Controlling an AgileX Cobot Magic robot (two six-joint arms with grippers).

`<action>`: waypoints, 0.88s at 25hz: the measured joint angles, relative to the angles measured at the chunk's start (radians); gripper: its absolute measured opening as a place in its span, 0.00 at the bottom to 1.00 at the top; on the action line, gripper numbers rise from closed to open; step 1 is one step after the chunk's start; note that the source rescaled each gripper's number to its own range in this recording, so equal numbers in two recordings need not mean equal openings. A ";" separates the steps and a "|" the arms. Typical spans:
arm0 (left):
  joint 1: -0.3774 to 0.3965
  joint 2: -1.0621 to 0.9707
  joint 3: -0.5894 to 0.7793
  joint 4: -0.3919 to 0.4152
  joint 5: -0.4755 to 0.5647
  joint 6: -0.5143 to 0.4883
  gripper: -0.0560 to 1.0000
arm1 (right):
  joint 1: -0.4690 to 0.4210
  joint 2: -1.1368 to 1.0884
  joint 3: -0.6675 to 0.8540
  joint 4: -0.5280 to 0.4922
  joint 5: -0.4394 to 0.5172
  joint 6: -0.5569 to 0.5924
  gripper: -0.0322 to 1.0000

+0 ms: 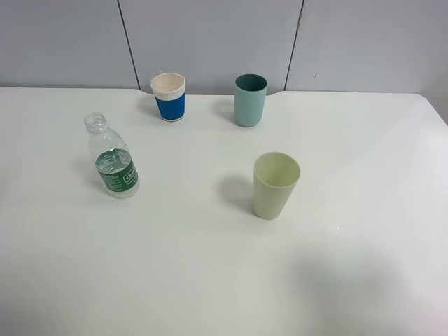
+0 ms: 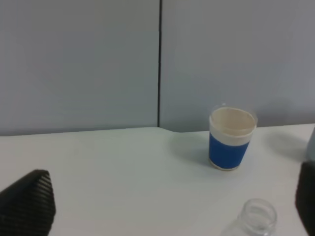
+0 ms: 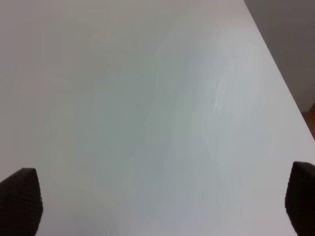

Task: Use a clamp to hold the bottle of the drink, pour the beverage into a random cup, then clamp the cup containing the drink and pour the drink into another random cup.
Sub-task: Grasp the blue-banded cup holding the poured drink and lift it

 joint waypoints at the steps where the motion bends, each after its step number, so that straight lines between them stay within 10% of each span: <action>1: 0.000 -0.024 -0.034 0.008 0.080 0.004 0.99 | 0.000 0.000 0.000 0.000 0.000 0.000 1.00; 12: 0.000 -0.204 -0.453 0.137 0.727 0.011 0.99 | 0.000 0.000 0.000 0.000 0.000 0.000 1.00; 22: 0.000 -0.498 -0.499 0.150 1.046 0.011 0.99 | 0.000 0.000 0.000 0.000 0.000 0.000 1.00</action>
